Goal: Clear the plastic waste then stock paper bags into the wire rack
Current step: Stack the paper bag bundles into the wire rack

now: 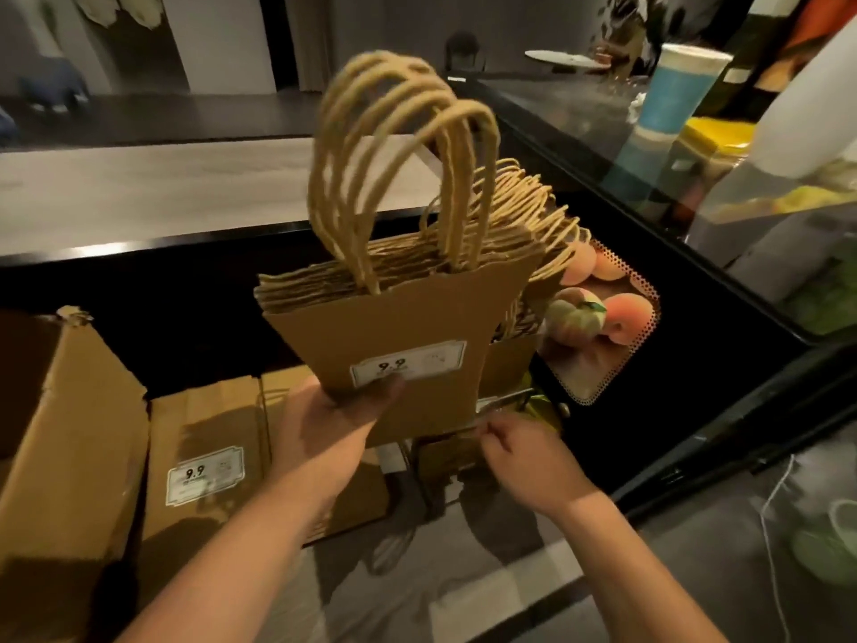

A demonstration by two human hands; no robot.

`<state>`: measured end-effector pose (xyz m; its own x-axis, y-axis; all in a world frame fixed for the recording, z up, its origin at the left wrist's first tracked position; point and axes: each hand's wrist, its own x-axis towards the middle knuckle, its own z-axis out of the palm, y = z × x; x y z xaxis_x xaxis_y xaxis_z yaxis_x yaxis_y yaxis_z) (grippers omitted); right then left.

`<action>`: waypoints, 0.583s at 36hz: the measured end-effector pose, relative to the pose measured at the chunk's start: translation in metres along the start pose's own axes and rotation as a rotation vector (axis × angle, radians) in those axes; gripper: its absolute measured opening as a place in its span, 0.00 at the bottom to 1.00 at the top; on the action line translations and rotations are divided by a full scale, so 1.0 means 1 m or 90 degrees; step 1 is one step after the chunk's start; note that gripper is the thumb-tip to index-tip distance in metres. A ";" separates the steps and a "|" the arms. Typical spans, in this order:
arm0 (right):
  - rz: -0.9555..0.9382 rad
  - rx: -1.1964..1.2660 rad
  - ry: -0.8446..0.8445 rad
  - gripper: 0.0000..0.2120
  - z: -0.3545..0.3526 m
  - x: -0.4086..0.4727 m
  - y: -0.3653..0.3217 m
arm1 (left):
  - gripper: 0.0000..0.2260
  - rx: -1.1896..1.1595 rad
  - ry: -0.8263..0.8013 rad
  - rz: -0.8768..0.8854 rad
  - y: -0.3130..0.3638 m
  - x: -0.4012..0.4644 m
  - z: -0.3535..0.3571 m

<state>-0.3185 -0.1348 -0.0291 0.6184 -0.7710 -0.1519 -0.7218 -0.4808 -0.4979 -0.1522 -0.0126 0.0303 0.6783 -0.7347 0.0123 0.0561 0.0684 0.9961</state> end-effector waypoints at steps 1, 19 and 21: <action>0.001 -0.044 -0.025 0.10 0.001 0.005 0.005 | 0.17 0.013 0.014 -0.001 0.000 0.003 0.008; -0.001 -0.260 -0.242 0.18 0.000 0.035 0.006 | 0.14 0.099 0.061 0.019 -0.027 0.025 0.045; 0.008 -0.269 -0.256 0.17 -0.001 0.035 0.005 | 0.14 0.107 0.059 0.003 -0.032 0.023 0.048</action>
<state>-0.3006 -0.1646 -0.0356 0.6187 -0.5984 -0.5091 -0.7405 -0.6607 -0.1232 -0.1737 -0.0646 0.0026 0.7429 -0.6692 0.0163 -0.0651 -0.0480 0.9967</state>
